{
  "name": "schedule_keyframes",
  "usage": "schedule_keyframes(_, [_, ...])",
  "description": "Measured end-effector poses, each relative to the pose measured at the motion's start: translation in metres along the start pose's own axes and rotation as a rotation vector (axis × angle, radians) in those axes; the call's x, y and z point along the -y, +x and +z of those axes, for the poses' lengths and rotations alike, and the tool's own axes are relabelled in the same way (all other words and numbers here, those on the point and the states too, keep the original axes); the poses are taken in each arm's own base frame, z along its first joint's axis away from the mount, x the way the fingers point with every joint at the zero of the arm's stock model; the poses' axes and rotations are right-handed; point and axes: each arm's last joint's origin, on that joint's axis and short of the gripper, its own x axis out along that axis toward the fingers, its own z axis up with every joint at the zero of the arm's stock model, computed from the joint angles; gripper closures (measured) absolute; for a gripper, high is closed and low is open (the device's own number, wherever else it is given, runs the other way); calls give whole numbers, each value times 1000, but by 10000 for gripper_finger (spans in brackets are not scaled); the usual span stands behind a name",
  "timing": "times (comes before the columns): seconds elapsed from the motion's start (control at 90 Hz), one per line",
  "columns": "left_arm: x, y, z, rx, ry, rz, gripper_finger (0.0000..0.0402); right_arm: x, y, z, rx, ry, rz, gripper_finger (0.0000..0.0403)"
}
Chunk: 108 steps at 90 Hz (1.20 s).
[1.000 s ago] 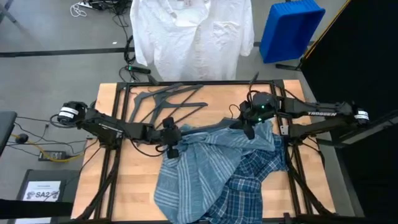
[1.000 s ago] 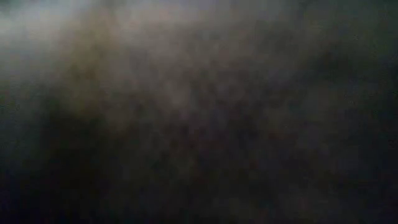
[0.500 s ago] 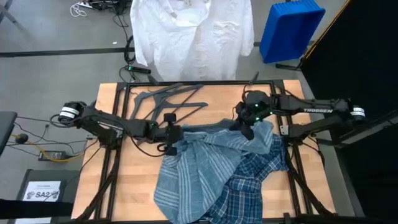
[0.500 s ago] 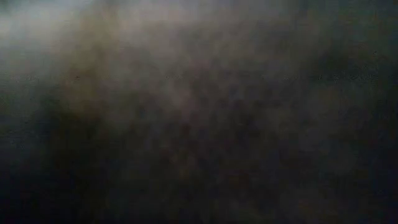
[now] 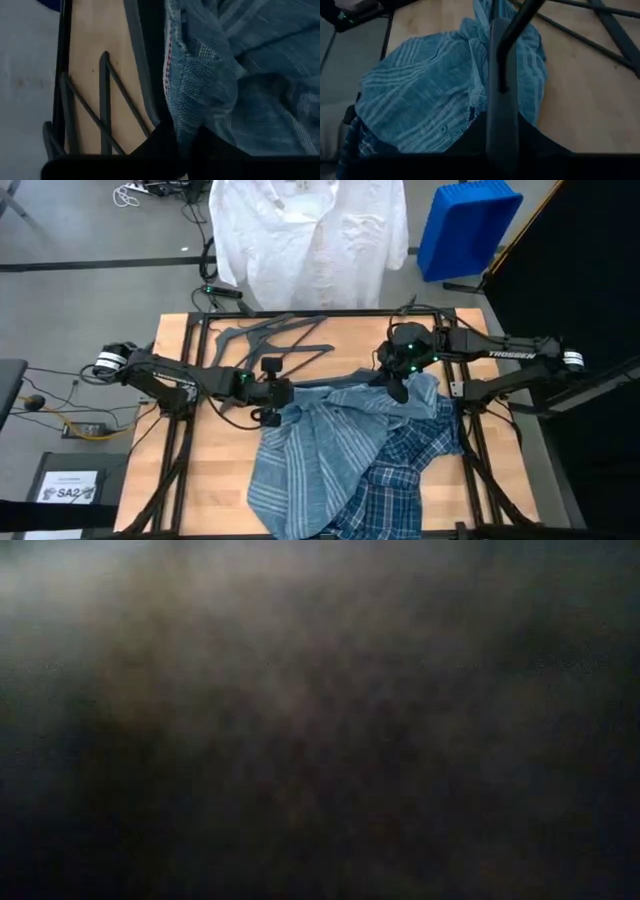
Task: Hang clothes
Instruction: Insert the black hanger into the green shirt
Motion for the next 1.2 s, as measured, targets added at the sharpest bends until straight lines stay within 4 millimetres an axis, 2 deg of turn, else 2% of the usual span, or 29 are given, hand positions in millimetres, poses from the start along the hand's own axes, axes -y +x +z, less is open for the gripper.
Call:
schedule_keyframes(0.333, [-21, -26, 35, 159, 69, 68, 402, -3, 10, 10, 71, -53, 43, 392])
schedule_keyframes(0.567, [-34, -45, 59, 323, 114, 124, 402, -4, 4, 30, 200, -98, 45, 392])
schedule_keyframes(0.711, [-38, -54, 68, 399, 116, 55, 402, -8, -1, 44, 247, -134, 47, 392])
schedule_keyframes(0.822, [-39, -59, 70, 417, 84, -17, 402, -12, -7, 48, 242, -144, 54, 392])
schedule_keyframes(1.056, [-29, -63, 55, 236, -9, -136, 402, -11, -23, 39, 138, -121, -66, 392])
schedule_keyframes(1.2, [-17, -57, 43, 141, -72, -199, 402, -14, -36, 34, 135, -120, -50, 392])
